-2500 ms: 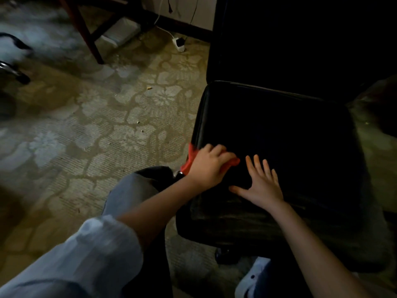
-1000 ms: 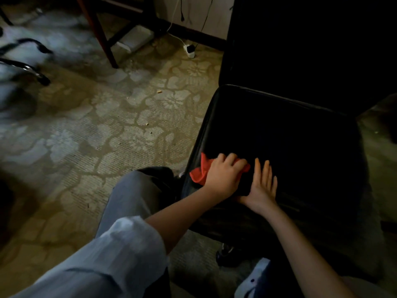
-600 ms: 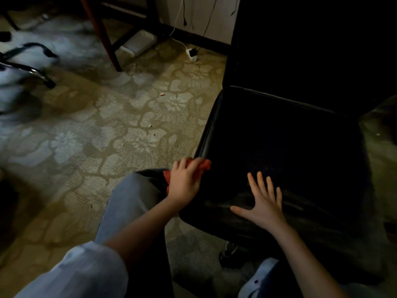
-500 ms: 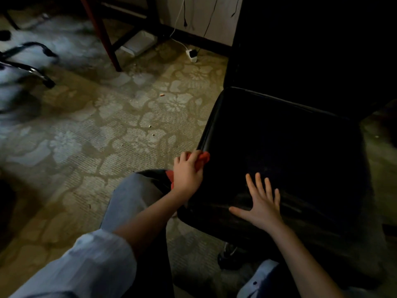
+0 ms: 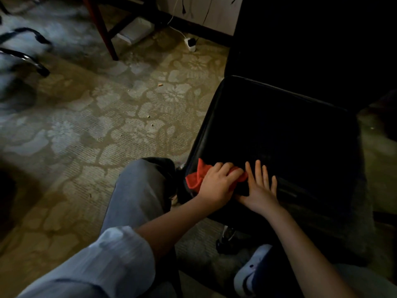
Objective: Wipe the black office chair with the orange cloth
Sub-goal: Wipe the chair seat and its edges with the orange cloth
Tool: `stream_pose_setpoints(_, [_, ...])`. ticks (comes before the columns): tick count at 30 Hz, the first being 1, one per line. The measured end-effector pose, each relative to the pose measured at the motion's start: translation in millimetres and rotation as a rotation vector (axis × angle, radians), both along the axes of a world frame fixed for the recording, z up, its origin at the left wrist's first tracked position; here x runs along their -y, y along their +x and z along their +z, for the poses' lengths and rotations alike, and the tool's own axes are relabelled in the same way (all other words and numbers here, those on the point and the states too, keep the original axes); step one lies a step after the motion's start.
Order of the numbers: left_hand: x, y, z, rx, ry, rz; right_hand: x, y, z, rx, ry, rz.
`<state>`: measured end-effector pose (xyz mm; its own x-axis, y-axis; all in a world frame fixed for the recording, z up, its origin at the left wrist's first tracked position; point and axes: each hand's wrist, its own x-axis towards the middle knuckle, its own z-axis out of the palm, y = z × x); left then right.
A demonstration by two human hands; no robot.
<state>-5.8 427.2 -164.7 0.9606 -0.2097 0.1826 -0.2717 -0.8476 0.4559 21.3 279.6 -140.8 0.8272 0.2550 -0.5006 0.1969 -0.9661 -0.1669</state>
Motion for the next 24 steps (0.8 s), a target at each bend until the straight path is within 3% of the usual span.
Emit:
stream_pose_setpoints(3, [-12, -32, -14, 0.052, 0.017, -0.093, 2, -11, 3, 0.038, -0.037, 0.040])
stream_pose_setpoints(6, [-26, -46, -18, 0.075, -0.029, 0.003, 7, -22, 2, 0.065, -0.046, 0.076])
stream_pose_setpoints(12, [-60, -25, -10, -0.033, -0.259, 0.638, 7, -19, 0, 0.050, -0.030, 0.065])
stream_pose_setpoints(14, [-63, -13, -7, -0.084, -0.326, 0.756, 3, -17, 0, 0.059, -0.045, 0.065])
stream_pose_setpoints(19, [-52, -1, -1, -0.008, -0.327, 0.703, -8, -16, -6, 0.083, -0.053, 0.058])
stream_pose_setpoints(24, [-25, -11, -10, 0.005, -0.241, 0.427, -21, -12, -8, 0.105, -0.079, 0.041])
